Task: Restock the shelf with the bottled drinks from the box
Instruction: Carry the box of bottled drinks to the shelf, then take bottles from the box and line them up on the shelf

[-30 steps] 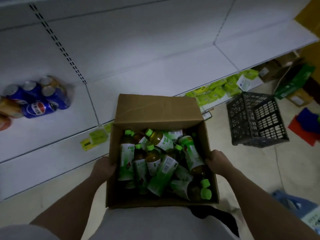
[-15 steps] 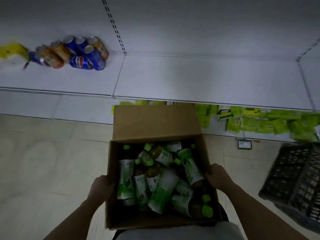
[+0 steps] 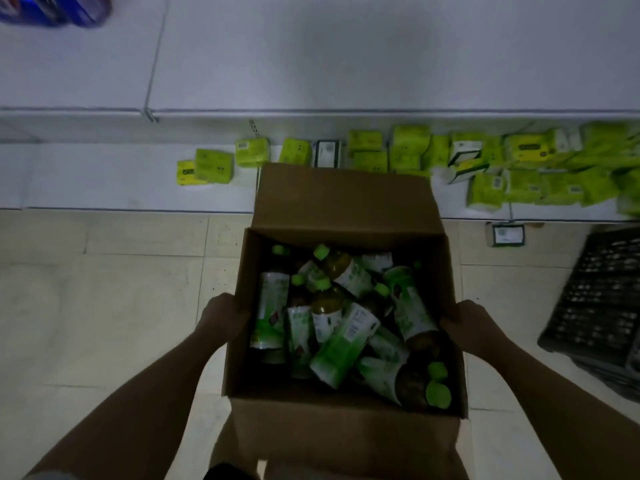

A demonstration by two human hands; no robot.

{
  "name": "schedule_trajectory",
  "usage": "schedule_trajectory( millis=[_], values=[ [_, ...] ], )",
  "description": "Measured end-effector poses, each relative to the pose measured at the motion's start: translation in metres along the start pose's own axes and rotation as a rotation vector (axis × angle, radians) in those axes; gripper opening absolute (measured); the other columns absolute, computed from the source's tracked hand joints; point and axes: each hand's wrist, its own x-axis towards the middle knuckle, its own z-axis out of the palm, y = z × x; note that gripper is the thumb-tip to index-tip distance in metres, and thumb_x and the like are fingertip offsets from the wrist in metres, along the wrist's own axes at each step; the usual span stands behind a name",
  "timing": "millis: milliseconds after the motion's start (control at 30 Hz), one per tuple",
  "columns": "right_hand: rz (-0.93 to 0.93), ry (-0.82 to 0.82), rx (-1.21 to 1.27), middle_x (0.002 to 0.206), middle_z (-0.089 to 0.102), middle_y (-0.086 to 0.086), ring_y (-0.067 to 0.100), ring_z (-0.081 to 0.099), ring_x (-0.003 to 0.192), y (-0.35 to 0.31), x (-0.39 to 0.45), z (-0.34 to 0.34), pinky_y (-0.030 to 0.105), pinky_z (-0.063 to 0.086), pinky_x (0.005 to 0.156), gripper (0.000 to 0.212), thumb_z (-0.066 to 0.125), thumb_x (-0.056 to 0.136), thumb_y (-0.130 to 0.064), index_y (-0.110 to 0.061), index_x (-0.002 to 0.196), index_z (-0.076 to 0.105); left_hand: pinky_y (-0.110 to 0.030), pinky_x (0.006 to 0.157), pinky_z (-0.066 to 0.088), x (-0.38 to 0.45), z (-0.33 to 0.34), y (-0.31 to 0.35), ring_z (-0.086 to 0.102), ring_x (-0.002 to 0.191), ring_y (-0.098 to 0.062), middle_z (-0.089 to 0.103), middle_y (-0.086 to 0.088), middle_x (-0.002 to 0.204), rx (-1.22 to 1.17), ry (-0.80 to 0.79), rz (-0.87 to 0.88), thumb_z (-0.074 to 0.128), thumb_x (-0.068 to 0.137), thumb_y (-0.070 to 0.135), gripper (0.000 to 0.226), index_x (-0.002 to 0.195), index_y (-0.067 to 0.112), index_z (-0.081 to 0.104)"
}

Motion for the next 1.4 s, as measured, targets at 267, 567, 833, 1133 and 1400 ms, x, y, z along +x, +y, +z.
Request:
schedule_trajectory(
  millis=[267, 567, 833, 1133, 1400],
  values=[
    [0.04, 0.06, 0.018, 0.071, 0.058, 0.019, 0.028, 0.054, 0.065, 0.031, 0.204, 0.108, 0.03, 0.038, 0.054, 0.026, 0.058, 0.087, -0.008, 0.01, 0.069, 0.059, -0.034, 0.069, 0.047, 0.227, 0.137, -0.009, 0.065, 0.094, -0.041, 0.067, -0.028, 0.1, 0.007, 0.092, 0.052, 0.062, 0.088, 0.023, 0.035, 0.1, -0.011, 0.065],
    [0.127, 0.408, 0.128, 0.115, 0.06, 0.029, 0.042, 0.059, 0.108, 0.039, 0.301, 0.205, 0.044, 0.048, 0.084, 0.035, 0.057, 0.09, -0.008, 0.011, 0.119, 0.051, -0.026, 0.049, 0.043, 0.318, 0.214, -0.011, 0.059, 0.062, -0.027, 0.059, -0.011, 0.068, -0.08, 0.181, 0.132, 0.063, 0.084, 0.012, 0.023, 0.064, 0.005, 0.052],
    [-0.111, 0.176, -0.115, 0.126, 0.058, 0.02, 0.031, 0.056, 0.106, 0.004, 0.176, 0.18, 0.038, 0.044, 0.094, 0.046, 0.057, 0.091, -0.029, -0.002, 0.128, 0.053, -0.037, 0.093, 0.047, 0.204, 0.207, -0.016, 0.055, 0.115, -0.033, 0.056, -0.016, 0.126, 0.014, 0.058, 0.277, 0.059, 0.088, 0.036, 0.053, 0.133, 0.009, 0.049],
    [-0.361, 0.469, -0.084, 0.127, 0.058, 0.024, 0.039, 0.055, 0.113, -0.048, 0.072, 0.142, 0.037, 0.043, 0.085, 0.048, 0.044, 0.097, -0.035, -0.003, 0.132, 0.05, -0.046, 0.097, 0.047, 0.088, 0.147, 0.018, 0.054, 0.118, -0.036, 0.057, -0.015, 0.129, -0.011, 0.421, 0.526, 0.051, 0.086, 0.049, 0.056, 0.131, 0.014, 0.05],
    [-0.374, 0.53, -0.016, 0.122, 0.059, 0.021, 0.036, 0.057, 0.11, -0.041, 0.035, 0.149, 0.04, 0.048, 0.089, 0.049, 0.046, 0.095, -0.038, -0.008, 0.134, 0.049, -0.041, 0.096, 0.045, 0.05, 0.158, 0.032, 0.05, 0.124, -0.033, 0.052, -0.013, 0.137, 0.047, 0.461, 0.594, 0.051, 0.09, 0.046, 0.058, 0.138, 0.014, 0.046]
  ],
)
